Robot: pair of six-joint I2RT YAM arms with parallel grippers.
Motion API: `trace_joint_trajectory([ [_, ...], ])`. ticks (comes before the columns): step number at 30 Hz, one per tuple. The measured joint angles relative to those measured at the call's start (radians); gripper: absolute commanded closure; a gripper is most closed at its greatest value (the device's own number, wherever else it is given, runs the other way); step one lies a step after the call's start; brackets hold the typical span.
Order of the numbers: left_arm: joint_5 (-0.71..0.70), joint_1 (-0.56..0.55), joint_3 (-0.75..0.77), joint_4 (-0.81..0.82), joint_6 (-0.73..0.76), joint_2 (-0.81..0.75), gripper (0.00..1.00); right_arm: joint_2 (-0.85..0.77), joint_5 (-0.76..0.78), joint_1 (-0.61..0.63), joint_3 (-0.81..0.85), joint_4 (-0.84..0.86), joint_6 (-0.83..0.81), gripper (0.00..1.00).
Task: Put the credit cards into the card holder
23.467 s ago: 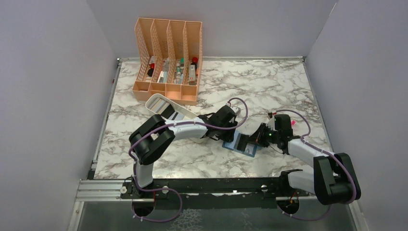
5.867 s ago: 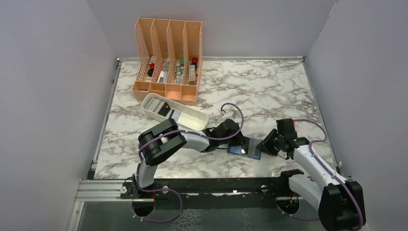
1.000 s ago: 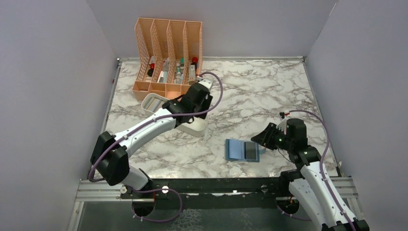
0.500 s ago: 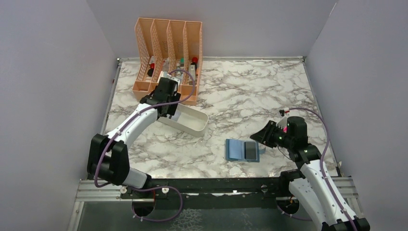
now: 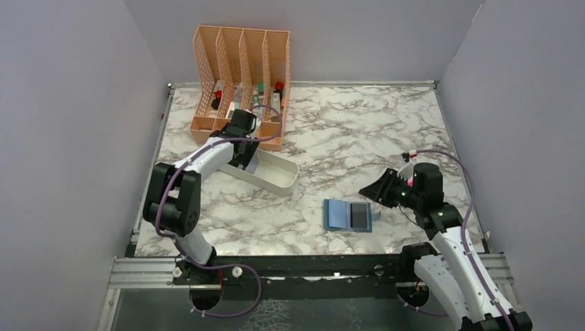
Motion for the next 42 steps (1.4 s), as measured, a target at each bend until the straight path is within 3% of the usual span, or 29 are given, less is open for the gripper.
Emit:
trace_joint_trajectory([
  [10, -0.066, 0.012, 0.058, 0.066, 0.037, 0.125, 0.28, 0.012, 0.014, 0.0, 0.043, -0.007, -0.005, 0.66],
  [20, -0.076, 0.014, 0.069, 0.082, 0.055, 0.138, 0.51, 0.017, 0.025, 0.0, 0.046, -0.04, -0.006, 0.66],
  [29, -0.103, 0.014, 0.072, 0.085, 0.062, 0.138, 0.62, 0.017, 0.027, 0.0, 0.048, -0.048, -0.006, 0.66],
  [38, -0.11, 0.019, 0.112, 0.069, 0.063, 0.137, 0.66, 0.017, 0.027, 0.0, 0.05, -0.05, -0.005, 0.66],
  [42, -0.112, 0.02, 0.12, 0.066, 0.061, 0.137, 0.76, 0.018, 0.027, 0.0, 0.05, -0.05, -0.005, 0.67],
])
